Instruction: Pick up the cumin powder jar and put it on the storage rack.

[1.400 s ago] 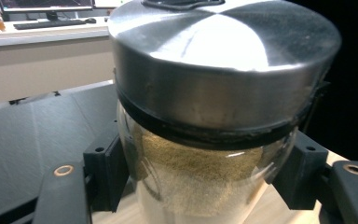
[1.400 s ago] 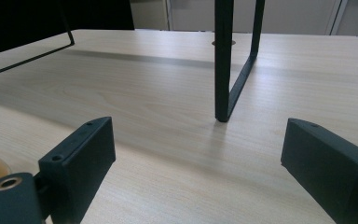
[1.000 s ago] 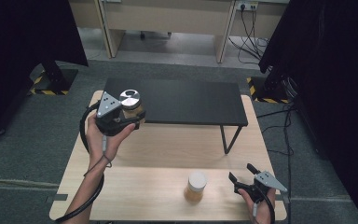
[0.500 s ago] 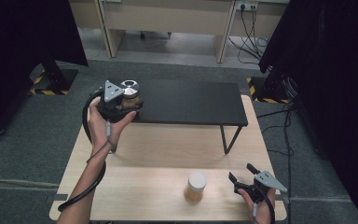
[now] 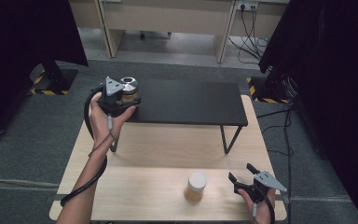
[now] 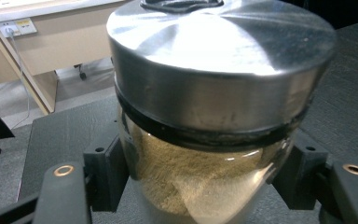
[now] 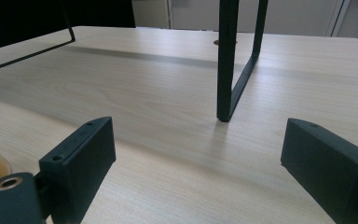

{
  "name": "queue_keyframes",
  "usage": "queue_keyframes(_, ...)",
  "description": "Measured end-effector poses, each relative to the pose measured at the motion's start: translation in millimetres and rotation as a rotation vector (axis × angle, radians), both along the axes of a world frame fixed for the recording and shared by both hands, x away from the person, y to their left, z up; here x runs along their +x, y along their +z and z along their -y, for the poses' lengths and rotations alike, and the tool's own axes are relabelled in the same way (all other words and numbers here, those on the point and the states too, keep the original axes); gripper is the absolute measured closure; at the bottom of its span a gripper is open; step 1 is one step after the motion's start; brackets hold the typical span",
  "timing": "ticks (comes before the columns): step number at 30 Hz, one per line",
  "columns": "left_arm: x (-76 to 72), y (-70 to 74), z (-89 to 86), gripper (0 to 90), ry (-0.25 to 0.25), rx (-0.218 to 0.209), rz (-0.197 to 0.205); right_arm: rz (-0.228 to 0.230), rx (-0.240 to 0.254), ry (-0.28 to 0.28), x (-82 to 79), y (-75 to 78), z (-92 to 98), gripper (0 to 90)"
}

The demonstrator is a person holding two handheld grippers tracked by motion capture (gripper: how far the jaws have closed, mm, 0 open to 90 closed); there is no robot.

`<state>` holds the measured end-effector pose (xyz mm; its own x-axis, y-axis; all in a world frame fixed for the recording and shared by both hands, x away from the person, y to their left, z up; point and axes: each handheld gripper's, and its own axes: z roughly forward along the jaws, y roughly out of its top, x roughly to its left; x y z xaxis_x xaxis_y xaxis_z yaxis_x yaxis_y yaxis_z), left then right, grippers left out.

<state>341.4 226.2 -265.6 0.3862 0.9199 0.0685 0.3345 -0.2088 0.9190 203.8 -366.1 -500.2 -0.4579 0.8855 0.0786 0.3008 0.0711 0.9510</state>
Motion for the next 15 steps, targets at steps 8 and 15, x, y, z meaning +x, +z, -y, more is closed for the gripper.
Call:
queue_keyframes(8,2.9,-5.7,-1.4,30.2,0.006,-0.01,-0.001,0.001,-0.006,0.002,0.1,0.4,-0.4,10.1)
queue_keyframes(15,1.3,-12.0,-2.2,30.3,0.009,-0.024,0.019,0.001,-0.014,0.005,0.1,0.9,-1.3,10.8)
